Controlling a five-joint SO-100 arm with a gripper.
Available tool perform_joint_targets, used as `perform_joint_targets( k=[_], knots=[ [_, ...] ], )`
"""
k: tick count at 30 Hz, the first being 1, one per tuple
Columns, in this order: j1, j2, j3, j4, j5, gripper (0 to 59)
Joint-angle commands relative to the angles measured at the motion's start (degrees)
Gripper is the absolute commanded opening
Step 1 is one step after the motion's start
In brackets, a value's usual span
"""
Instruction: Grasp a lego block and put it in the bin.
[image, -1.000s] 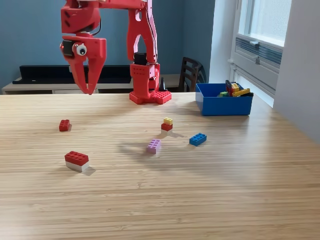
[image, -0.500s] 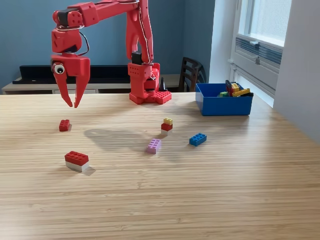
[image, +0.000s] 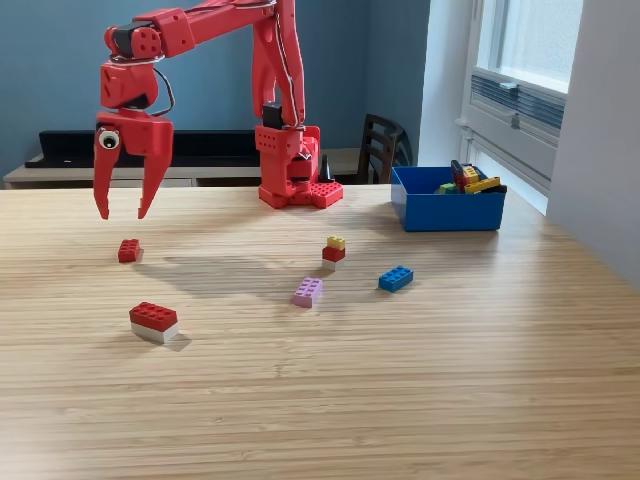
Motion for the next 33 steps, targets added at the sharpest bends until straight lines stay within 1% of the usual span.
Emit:
perform_joint_targets(
  k=[1,6,21,25,30,32,33],
  knots=[
    [0.2,-3.2,-4.2,-0.4,1.1,17.2],
    [0.2,-7.1,-6.3,-0.4,1.8,16.5],
    [0.3,-14.1,-10.5,-0.4,2.5,16.4],
    [0.3,-16.6,-12.7,0.5,2.5,13.7],
    [0.3,-18.5,-15.2,2.4,3.1,8.9],
    [0.4,-19.2,-16.1,3.3,3.2,8.0],
    [0.4,-19.4,-16.4,3.5,3.3,5.2]
  ],
)
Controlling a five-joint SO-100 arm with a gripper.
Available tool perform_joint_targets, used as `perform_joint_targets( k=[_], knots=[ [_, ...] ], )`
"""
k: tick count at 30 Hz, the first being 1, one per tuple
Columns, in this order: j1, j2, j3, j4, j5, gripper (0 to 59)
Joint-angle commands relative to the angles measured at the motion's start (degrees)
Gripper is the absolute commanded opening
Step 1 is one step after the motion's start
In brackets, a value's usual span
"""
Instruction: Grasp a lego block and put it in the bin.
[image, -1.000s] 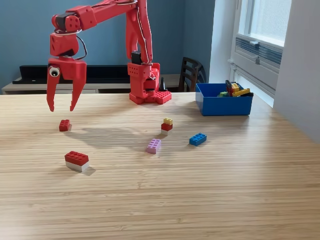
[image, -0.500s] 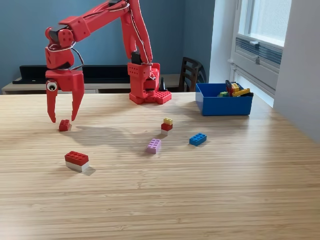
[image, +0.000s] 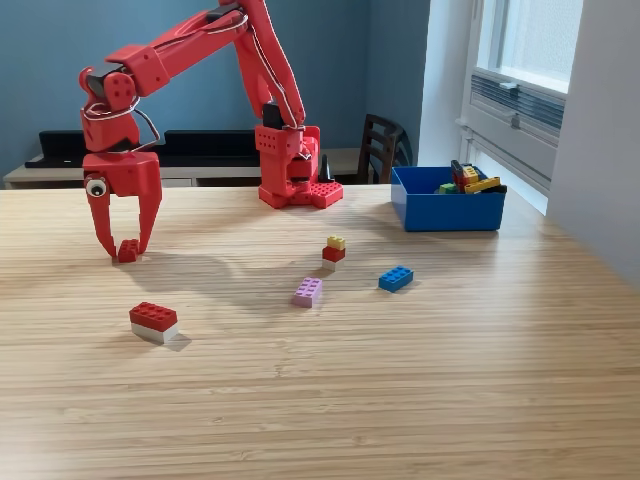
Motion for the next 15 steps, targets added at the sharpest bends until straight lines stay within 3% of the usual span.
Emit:
perform_joint_targets(
  k=[1,15],
  knots=[
    [0.4,-0.3,-4.3,1.8,0.6,2.4],
    [0.1,0.4,-1.6,2.0,-0.9,0.1]
  ],
)
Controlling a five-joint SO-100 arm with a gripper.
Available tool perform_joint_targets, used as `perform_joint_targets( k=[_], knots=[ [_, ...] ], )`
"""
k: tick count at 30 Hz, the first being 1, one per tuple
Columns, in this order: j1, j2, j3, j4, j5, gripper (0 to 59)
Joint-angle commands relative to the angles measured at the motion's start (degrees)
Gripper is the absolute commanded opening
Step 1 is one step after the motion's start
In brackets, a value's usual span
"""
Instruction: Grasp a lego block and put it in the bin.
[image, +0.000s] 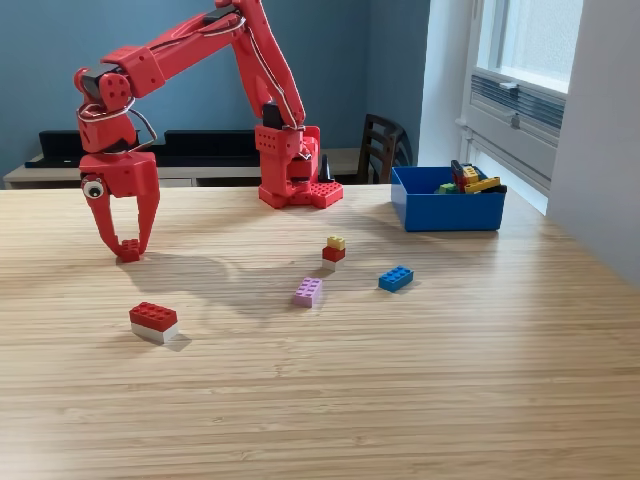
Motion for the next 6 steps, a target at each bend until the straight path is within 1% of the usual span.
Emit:
perform_joint_targets(
  k=[1,3,6],
  knots=[
    [-0.5,1.6,0.4,1.0,-1.1,0.1],
    [-1.5,1.7,0.2,2.8,-1.2,0.1],
    [-2.5,2.1,-5.6,9.2,-1.2,0.1]
  ],
)
